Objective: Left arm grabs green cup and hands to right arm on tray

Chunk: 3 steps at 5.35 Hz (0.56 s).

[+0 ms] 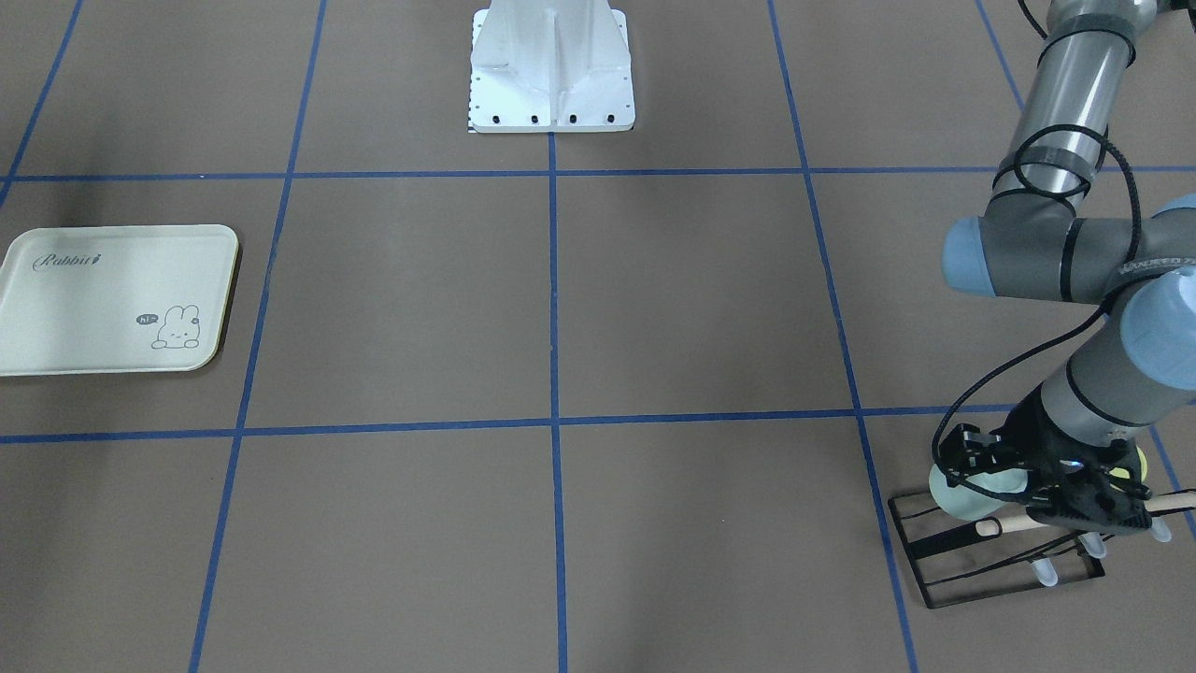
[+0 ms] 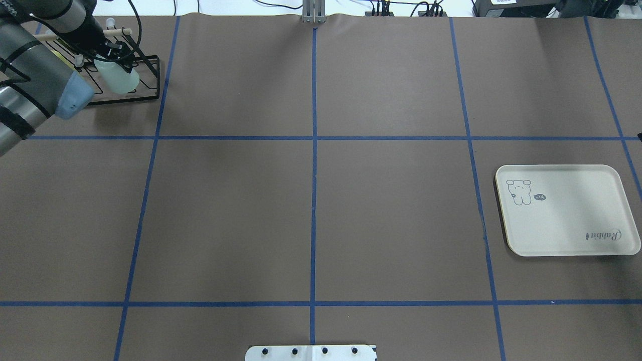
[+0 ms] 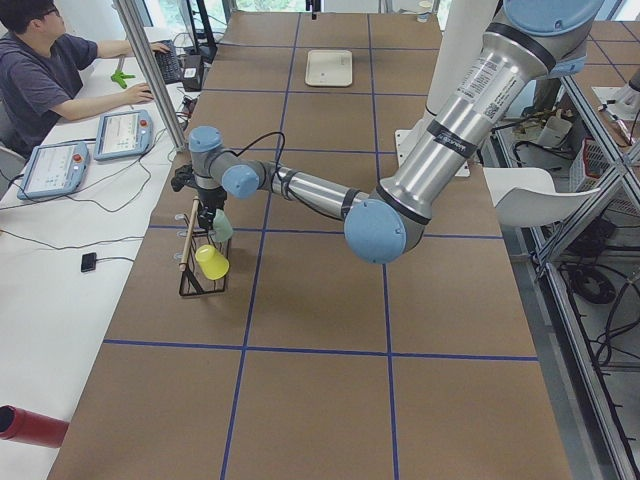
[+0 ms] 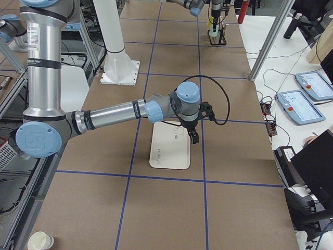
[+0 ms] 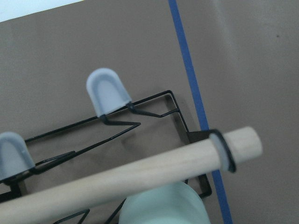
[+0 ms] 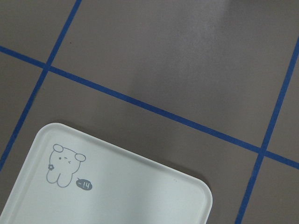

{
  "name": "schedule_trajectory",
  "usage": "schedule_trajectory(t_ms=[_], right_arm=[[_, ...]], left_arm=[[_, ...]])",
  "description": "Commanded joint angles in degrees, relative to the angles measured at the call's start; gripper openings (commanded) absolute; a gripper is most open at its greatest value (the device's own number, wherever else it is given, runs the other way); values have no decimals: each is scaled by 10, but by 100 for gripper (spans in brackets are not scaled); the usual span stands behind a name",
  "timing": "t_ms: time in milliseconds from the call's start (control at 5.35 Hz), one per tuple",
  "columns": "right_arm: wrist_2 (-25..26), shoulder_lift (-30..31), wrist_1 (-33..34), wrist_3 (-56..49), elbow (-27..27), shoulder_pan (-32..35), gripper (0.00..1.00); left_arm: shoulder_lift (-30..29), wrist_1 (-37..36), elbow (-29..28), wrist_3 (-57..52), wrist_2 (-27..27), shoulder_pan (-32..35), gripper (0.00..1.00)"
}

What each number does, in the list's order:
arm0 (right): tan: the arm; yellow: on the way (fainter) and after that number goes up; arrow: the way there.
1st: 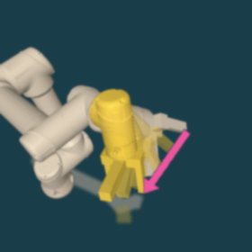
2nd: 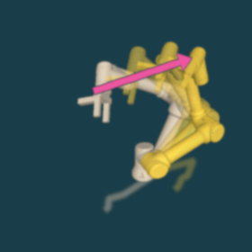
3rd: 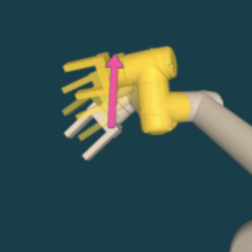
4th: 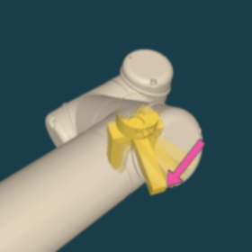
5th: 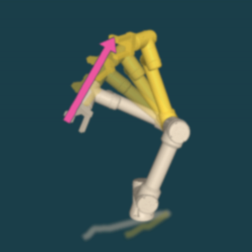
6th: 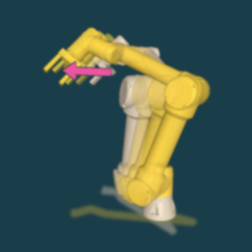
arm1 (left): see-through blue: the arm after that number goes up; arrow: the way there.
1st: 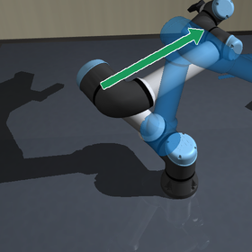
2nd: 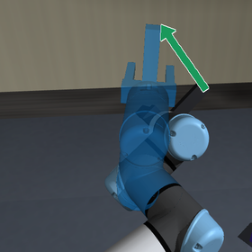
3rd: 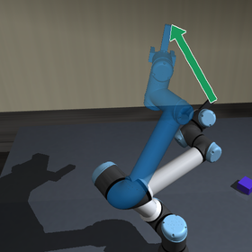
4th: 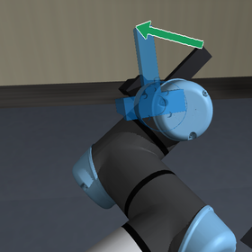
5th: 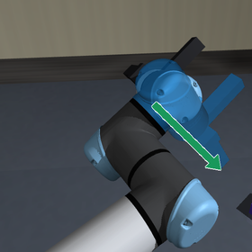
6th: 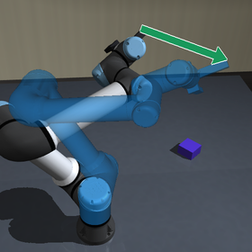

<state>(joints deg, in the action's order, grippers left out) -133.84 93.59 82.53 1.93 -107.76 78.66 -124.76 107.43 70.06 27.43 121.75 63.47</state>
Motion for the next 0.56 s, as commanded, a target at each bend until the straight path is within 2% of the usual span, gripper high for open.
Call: schedule_trajectory(t_ms=[0, 374], right_arm=[[0, 0, 0, 0, -1, 0, 100], [0, 0, 0, 1, -1, 0, 100]], left_arm=[[1, -1, 3, 2, -1, 2, 39], [2, -9, 24, 2, 3, 8, 30]])
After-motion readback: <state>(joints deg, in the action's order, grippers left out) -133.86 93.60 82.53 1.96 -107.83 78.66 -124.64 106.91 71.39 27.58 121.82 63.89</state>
